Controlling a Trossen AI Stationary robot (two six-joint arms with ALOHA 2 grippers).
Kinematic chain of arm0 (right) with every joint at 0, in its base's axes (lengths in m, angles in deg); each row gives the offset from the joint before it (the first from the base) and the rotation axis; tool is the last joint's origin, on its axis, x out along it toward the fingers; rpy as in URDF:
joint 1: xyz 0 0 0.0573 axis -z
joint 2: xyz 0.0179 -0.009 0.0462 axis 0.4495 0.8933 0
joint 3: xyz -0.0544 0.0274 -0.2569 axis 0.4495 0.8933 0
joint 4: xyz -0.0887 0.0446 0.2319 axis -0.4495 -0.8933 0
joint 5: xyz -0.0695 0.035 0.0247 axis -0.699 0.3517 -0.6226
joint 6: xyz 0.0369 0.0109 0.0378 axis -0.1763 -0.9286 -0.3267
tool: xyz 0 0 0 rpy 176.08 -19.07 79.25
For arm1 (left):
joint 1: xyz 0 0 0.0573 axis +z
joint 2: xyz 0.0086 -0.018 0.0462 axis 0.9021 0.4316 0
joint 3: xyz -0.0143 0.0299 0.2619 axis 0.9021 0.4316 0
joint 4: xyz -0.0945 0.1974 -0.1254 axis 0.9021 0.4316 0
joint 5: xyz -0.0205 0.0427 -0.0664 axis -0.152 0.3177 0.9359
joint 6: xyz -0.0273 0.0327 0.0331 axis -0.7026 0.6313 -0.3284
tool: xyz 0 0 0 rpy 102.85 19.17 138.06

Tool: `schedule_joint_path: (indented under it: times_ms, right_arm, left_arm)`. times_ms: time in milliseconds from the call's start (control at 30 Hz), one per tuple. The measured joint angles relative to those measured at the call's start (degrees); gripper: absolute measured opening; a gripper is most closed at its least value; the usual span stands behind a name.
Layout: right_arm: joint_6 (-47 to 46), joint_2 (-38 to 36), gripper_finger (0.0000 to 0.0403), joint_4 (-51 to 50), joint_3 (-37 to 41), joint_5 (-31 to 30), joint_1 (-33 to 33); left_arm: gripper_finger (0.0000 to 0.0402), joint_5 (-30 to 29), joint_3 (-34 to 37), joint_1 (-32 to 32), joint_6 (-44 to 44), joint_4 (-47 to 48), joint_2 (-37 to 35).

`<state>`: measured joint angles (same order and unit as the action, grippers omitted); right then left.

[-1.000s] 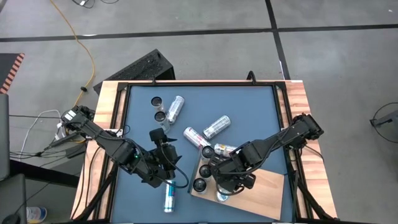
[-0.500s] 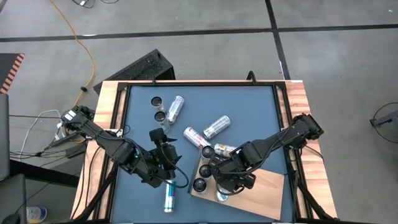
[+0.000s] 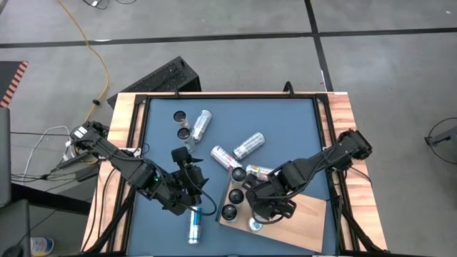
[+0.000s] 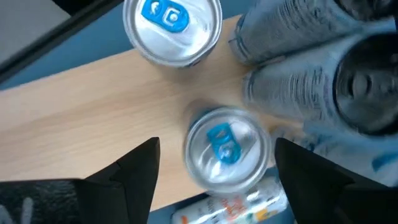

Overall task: Place canned beverage on shelf
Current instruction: Put the blue soda can on the shelf

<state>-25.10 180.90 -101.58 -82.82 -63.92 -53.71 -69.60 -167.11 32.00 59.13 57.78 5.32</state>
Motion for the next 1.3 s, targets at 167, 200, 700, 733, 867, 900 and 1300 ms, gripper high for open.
schedule_joint_path:
  times_ms: [167,200,700,733,867,900,1300]
  right_arm:
    - [-8.52,-3.96,0.0297,-3.37,0.00,-0.02,0.55]
    - [-10.72,-4.96,0.0297,-4.41,-0.01,-0.10,0.58]
    - [-44.72,-11.29,0.0297,-17.31,0.18,-19.59,7.67]
    - [-44.77,-11.29,0.0297,-17.03,0.48,-19.98,8.26]
    - [-42.81,-11.20,0.0297,-17.10,2.35,-21.21,10.85]
    - [-42.40,-11.20,0.0297,-17.17,2.93,-21.21,11.51]
    - [-39.52,-11.26,0.0297,-16.84,10.34,-21.00,14.43]
  left_arm:
    - [0.0303,0.63,-0.39,0.00,-0.36,-0.54,-1.92]
    - [0.0303,0.88,-0.65,0.00,-0.36,-0.51,-2.55]
    - [0.0303,24.80,-1.05,0.78,-42.48,20.08,-3.54]
    - [0.0303,25.82,-1.05,0.09,-44.39,19.69,-2.73]
    - [0.0303,28.64,-1.05,-2.88,-50.42,17.50,1.02]
    - [0.0303,28.78,-1.05,-3.52,-51.91,17.47,2.01]
    - [0.0303,27.82,-1.01,-11.06,-68.21,13.15,11.85]
